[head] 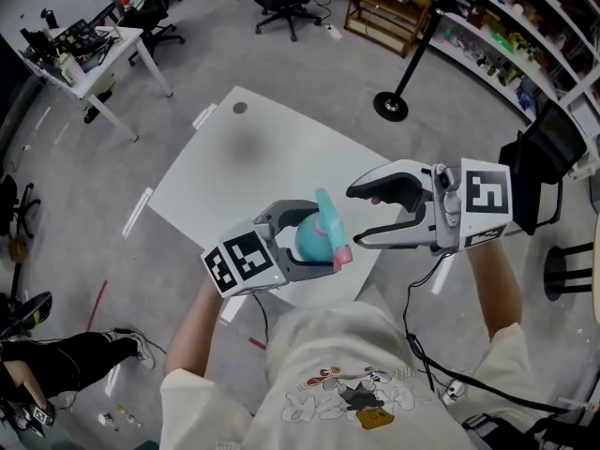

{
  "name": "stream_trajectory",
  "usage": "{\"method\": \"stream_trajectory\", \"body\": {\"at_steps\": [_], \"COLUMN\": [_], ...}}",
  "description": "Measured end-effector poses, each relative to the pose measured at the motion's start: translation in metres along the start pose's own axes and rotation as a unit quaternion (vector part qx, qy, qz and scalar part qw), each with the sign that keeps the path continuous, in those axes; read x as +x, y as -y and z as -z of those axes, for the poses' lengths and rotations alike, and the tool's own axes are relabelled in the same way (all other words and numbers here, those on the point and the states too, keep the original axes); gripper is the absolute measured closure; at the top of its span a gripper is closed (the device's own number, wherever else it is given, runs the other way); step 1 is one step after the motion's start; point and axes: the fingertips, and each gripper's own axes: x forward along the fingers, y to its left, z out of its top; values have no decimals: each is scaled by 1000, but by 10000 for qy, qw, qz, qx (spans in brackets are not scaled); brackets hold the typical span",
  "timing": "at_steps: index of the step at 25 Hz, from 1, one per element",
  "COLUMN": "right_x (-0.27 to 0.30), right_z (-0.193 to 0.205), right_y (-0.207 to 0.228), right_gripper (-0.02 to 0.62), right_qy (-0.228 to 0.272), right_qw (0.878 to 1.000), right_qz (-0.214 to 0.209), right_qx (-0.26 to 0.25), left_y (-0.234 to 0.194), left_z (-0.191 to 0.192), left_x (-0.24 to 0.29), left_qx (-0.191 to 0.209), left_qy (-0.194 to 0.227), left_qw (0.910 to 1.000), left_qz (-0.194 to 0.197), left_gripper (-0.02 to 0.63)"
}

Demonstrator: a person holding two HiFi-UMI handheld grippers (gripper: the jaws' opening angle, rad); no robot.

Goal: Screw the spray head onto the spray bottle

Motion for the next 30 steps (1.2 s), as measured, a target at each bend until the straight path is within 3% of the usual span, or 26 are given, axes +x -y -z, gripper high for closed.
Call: {"method": "stream_trajectory", "body": {"at_steps": [7,10,11,15,18,21,25,30], "right_x": [1,9,13,14,9,14,19,22], "right_z": [2,4,4,7,7,11,18,15], "right_y": [-15,-16,-16,-13,-4,12,28,38], "right_gripper": [367,430,457,460,460,460,460,460], "right_qy": [-120,-120,-109,-134,-121,-173,-44,216], "right_qw": [9978,9968,9964,9970,9992,9998,9964,9868], "right_qz": [-633,-785,-833,-754,-378,140,837,1587], "right_qx": [-138,-125,-115,-129,-97,-6,148,256], "left_y": [18,18,17,14,2,-20,-46,-56], "left_z": [-19,-17,-14,-11,-11,-2,7,3], "left_x": [22,21,19,18,20,15,7,5], "left_qx": [186,247,256,120,-99,-260,-521,-995], "left_qy": [-204,-243,-246,-255,-343,-518,-590,-193], "left_qw": [9989,9982,9982,9989,9992,9932,9705,9524], "left_qz": [370,480,492,364,-169,-1005,-2278,-2876], "left_gripper": [201,201,201,201,201,201,201,201]}}
